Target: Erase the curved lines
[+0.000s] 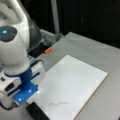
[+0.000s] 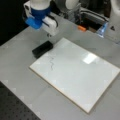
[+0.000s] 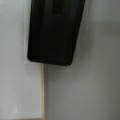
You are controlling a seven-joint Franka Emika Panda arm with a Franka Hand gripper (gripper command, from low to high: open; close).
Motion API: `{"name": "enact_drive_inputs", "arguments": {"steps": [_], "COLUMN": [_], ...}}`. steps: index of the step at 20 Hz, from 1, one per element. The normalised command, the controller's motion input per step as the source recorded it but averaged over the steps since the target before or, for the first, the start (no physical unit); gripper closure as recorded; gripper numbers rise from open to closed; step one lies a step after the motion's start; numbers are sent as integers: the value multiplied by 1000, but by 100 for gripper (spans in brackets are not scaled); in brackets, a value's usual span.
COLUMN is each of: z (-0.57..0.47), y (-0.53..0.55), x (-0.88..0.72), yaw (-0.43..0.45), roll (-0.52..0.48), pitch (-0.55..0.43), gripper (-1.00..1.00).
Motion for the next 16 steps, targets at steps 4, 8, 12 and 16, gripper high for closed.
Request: {"name": "enact_drive_inputs", "arguments": {"steps": [4,8,12,16], "z": [-17,56,30,-40], "y": [-265,-238,-185,-109], "x": [247,220,214,199], "yaw": [106,52,-10,-90], "roll": [114,140,180,256], "pitch": [48,66,49,20], "gripper": [-100,-100,-100,-100]}}
